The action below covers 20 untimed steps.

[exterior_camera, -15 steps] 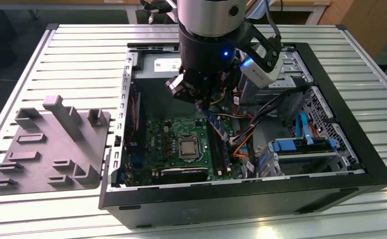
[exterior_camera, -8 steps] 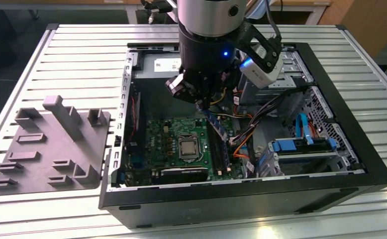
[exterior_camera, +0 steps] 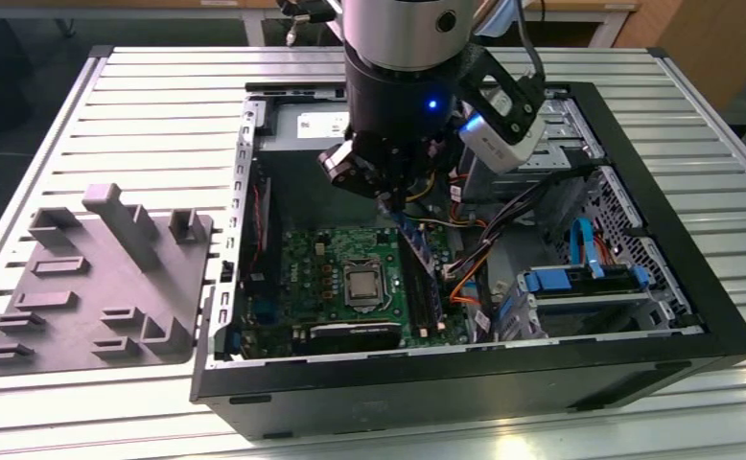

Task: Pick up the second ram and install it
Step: 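Insert the second ram into the second slot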

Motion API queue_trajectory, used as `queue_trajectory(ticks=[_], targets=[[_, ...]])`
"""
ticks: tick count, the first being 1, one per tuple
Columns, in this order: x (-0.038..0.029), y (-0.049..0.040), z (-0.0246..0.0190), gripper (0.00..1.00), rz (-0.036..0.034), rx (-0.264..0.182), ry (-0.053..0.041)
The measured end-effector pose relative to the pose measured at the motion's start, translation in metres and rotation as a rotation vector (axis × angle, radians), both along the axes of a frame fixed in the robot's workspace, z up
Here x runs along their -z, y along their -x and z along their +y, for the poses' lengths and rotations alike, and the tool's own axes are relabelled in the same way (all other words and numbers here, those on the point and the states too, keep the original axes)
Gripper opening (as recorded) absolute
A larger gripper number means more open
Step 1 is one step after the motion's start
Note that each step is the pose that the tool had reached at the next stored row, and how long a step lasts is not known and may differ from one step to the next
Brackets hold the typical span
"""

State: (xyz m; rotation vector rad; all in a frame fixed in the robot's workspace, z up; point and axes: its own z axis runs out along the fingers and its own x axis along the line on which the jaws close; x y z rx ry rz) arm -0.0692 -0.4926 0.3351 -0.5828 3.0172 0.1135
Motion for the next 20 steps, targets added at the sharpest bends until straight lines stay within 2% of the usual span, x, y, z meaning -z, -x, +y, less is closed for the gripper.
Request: queue_trajectory(ticks=[11, 20], targets=[[0.0002, 0.0000, 0.0000, 0.12, 0.0000, 0.054, -0.0001], [0.0008, 0.0000, 0.0000, 0.12, 0.0000, 0.120, -0.0001]])
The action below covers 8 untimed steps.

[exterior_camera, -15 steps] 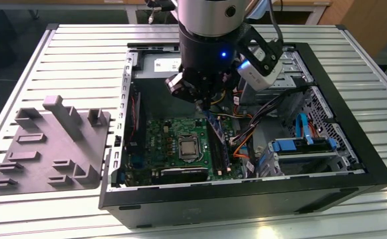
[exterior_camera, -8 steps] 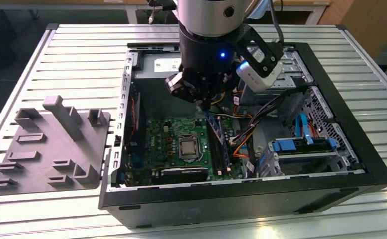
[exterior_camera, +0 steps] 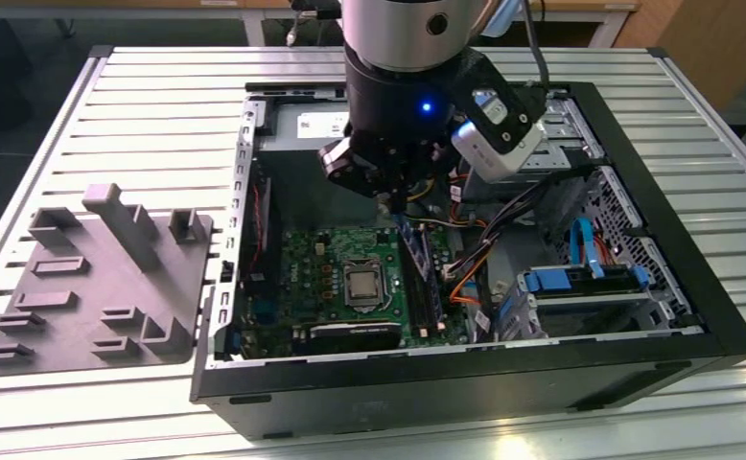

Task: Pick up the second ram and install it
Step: 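Insert the second ram into the second slot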

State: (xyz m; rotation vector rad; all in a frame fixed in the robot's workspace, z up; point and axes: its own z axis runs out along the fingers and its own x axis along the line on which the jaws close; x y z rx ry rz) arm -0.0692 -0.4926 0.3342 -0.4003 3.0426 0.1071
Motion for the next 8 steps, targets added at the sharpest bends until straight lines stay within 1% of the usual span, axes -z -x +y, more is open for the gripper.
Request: queue_trajectory(ticks=[8], targets=[[0.0006, 0.0000, 0.0000, 0.12, 0.0000, 0.100, 0.0000]])
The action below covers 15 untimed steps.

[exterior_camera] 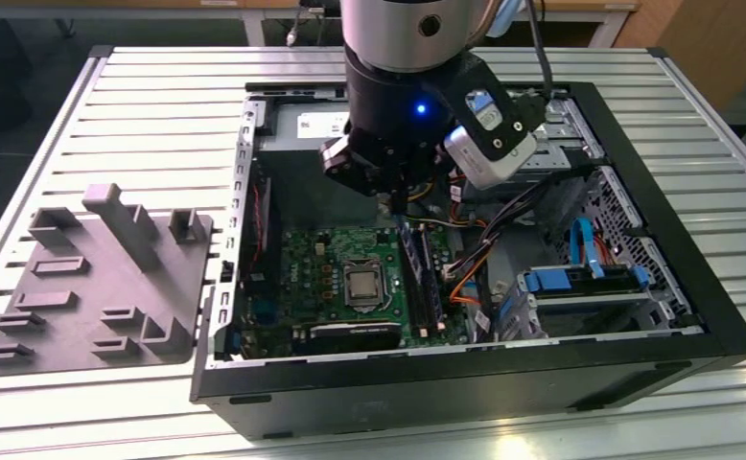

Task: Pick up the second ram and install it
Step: 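Insert the second ram into the second slot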

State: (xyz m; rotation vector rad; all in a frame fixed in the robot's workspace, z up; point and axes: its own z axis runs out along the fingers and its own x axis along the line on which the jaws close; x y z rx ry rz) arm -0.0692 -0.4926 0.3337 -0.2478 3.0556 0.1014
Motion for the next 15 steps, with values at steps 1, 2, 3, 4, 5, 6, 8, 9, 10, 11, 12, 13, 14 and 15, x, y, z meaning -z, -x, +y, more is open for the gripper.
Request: queue_trajectory(ticks=[1, 2, 3, 4, 5, 6, 8, 9, 10, 11, 12, 13, 14, 15], targets=[[0.0001, 0.0000, 0.0000, 0.12, 0.0000, 0.012, 0.0000], [0.0003, 0.0000, 0.0000, 0.12, 0.0000, 0.024, 0.0000], [0.0005, 0.0000, 0.0000, 0.12, 0.0000, 0.038, 0.0000], [0.0007, 0.0000, 0.0000, 0.12, 0.0000, 0.052, 0.0001], [0.0009, 0.0000, 0.0000, 0.12, 0.0001, 0.064, 0.0001], [0.0011, -0.0001, 0.0000, 0.12, 0.0001, 0.072, 0.0002], [0.0019, -0.0001, 0.0000, 0.12, 0.0001, 0.091, 0.0000], [0.0022, -0.0001, 0.0000, 0.12, 0.0001, 0.102, 0.0002], [0.0026, -0.0001, 0.0000, 0.12, 0.0001, 0.113, 0.0001], [0.0029, -0.0001, 0.0000, 0.12, 0.0001, 0.125, 0.0001], [0.0033, -0.0001, 0.0000, 0.12, 0.0000, 0.137, 0.0000], [0.0037, -0.0001, 0.0000, 0.12, 0.0001, 0.150, 0.0000], [0.0040, -0.0001, 0.0000, 0.12, 0.0001, 0.162, 0.0000], [0.0041, -0.0001, 0.0000, 0.12, 0.0001, 0.171, -0.0001]])
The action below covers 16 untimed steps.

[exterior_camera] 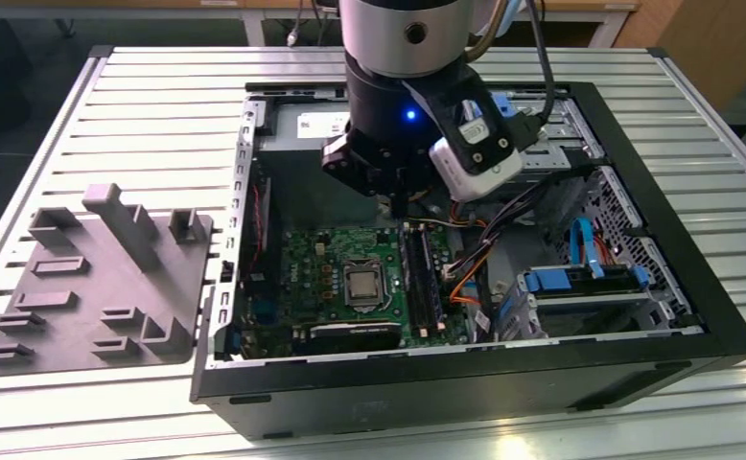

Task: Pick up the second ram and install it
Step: 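Insert the second ram into the second slot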

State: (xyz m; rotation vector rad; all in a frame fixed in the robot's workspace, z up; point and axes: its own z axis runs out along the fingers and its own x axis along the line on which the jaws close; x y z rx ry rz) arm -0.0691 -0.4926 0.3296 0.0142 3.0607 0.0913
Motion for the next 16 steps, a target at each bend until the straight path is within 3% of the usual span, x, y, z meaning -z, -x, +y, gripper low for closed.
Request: queue_trajectory(ticks=[16], targets=[[0.0020, 0.0000, 0.0000, 0.12, 0.0000, 0.005, -0.0009]])
